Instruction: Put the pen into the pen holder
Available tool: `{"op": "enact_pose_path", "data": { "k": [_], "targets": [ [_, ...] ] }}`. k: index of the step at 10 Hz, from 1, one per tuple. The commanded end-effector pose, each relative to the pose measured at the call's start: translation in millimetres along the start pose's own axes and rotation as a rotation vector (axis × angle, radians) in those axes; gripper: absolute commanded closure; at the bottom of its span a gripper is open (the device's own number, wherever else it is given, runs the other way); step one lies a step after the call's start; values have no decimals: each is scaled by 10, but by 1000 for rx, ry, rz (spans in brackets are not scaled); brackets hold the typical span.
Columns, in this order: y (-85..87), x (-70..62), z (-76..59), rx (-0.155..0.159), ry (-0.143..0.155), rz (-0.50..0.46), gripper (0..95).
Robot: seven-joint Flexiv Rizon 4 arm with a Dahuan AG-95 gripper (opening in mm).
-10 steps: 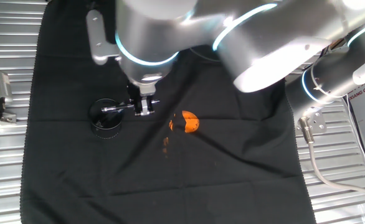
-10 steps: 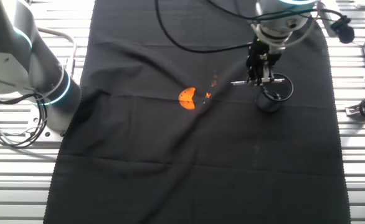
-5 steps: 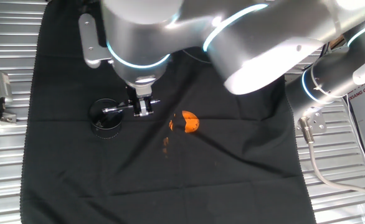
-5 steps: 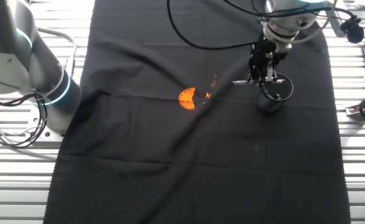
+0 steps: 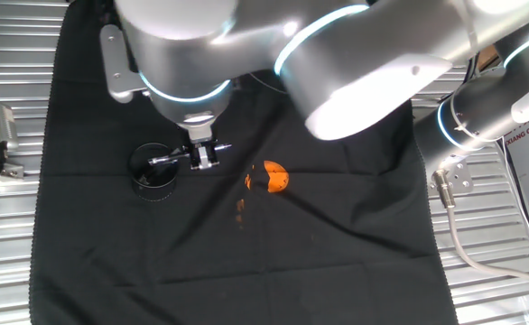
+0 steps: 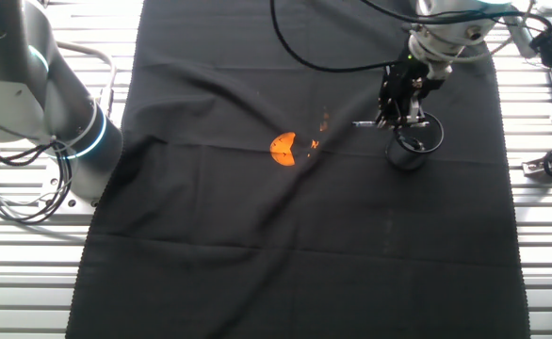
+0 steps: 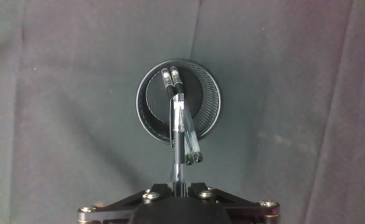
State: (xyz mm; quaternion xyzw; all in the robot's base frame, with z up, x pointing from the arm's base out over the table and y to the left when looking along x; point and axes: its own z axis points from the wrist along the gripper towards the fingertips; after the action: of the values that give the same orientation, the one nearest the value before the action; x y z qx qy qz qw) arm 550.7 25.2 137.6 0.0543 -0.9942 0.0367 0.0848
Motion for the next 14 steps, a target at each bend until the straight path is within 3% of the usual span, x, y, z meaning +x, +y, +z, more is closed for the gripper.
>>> {"op": "enact_pose_path", "data": {
  "k": [1, 12, 13, 14],
  "targets": [
    [-2, -12, 2, -3, 22, -2, 950],
    [19, -152, -33, -12, 169, -5, 950],
    [15, -180, -36, -20, 212, -4, 950],
    [12, -197, -36, -26, 237, -4, 950]
  ]
}}
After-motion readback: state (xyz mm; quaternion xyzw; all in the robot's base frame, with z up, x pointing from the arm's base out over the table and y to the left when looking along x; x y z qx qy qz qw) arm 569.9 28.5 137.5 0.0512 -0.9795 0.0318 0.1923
